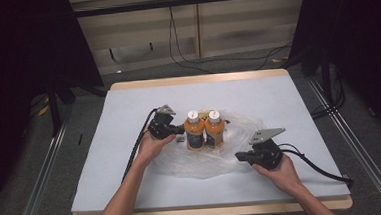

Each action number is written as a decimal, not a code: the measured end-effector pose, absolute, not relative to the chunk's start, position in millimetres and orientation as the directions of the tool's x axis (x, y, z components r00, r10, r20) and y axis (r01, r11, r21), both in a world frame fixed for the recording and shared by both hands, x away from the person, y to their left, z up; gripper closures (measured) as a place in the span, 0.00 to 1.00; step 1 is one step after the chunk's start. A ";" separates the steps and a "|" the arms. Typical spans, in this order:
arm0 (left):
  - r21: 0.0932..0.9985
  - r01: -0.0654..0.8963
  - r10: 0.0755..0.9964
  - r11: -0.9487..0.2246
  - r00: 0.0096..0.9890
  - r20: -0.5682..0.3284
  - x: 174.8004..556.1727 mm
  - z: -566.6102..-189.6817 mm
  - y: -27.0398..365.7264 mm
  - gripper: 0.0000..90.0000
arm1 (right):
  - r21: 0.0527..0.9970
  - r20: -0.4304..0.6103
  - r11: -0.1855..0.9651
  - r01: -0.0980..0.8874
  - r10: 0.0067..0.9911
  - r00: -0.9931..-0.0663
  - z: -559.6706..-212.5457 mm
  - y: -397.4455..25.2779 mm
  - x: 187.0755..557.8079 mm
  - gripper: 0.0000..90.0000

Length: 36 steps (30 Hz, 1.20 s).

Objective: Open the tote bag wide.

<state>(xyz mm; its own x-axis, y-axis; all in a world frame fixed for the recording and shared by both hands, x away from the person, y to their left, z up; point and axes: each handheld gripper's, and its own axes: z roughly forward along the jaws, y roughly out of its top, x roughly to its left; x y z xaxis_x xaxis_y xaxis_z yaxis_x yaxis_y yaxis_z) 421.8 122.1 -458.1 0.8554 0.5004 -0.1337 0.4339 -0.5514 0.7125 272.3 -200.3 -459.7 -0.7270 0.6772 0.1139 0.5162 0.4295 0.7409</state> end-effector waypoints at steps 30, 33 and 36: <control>0.868 0.285 0.491 -0.407 0.870 -0.055 313.3 -414.6 183.1 0.26 | 0.865 0.107 0.260 0.429 0.740 -0.664 -433.4 -230.0 254.5 0.83; 0.872 0.296 0.519 -0.390 0.853 -0.058 302.3 -414.9 193.5 0.18 | 0.870 0.103 0.248 0.427 0.754 -0.649 -432.2 -234.7 250.0 0.73; 0.874 0.320 0.549 -0.366 0.833 -0.075 291.1 -416.5 207.0 0.12 | 0.879 0.112 0.225 0.420 0.759 -0.641 -431.4 -238.5 243.8 0.60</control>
